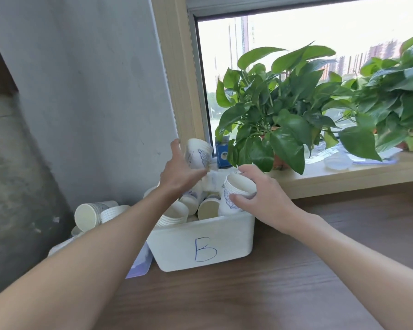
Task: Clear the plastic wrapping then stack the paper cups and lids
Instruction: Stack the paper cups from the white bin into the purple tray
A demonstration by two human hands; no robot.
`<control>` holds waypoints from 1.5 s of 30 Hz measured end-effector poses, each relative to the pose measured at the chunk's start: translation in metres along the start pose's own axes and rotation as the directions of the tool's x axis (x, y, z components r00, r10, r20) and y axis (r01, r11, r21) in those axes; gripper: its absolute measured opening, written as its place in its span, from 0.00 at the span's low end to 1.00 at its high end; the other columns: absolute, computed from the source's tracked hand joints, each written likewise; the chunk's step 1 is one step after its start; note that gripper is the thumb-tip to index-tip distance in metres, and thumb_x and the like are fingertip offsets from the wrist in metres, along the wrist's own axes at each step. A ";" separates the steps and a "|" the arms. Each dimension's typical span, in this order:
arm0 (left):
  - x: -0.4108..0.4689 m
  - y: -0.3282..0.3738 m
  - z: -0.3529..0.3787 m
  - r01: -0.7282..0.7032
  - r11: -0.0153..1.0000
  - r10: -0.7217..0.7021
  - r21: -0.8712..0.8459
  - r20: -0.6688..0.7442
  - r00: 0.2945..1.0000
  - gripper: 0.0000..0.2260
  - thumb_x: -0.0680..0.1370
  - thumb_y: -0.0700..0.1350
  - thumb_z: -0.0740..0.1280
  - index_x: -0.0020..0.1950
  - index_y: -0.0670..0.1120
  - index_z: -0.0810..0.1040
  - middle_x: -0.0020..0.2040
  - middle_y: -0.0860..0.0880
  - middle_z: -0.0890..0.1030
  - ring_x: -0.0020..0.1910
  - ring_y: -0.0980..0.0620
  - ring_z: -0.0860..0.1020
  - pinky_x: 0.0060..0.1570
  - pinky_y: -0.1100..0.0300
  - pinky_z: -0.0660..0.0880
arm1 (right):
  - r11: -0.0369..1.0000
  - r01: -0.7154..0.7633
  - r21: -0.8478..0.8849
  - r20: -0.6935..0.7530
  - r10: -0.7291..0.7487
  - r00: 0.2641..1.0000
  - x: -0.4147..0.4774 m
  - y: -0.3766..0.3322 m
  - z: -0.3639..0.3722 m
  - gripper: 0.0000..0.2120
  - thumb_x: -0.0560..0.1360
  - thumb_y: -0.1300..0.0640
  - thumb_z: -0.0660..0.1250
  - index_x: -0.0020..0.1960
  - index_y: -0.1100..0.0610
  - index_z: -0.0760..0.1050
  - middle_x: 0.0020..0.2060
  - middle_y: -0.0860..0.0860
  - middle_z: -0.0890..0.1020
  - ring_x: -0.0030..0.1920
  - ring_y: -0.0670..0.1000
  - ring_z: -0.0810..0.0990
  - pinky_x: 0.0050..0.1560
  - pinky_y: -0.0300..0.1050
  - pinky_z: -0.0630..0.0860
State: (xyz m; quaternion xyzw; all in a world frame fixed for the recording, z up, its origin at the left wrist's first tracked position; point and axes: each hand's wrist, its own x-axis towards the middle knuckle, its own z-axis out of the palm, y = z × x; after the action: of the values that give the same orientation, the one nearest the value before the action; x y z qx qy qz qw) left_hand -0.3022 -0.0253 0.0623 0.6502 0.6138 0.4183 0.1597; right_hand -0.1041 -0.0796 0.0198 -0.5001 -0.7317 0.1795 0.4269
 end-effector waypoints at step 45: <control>-0.249 -0.211 -0.093 0.099 0.964 -0.123 -0.247 -0.084 0.989 0.28 0.71 0.38 0.72 0.67 0.53 0.66 0.56 0.58 0.77 0.54 0.61 0.77 0.48 0.72 0.72 | 0.947 -0.063 0.316 0.354 -0.056 0.933 -0.086 -0.118 0.216 0.21 0.77 0.48 0.65 0.68 0.50 0.67 0.58 0.47 0.78 0.52 0.42 0.77 0.49 0.31 0.69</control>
State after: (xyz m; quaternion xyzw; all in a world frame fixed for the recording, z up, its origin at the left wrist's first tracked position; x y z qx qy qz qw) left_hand -0.4862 -0.2442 -0.1207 0.5690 0.6009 0.5119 0.2305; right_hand -0.3341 -0.1720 -0.0603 -0.3836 -0.7572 0.3855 0.3618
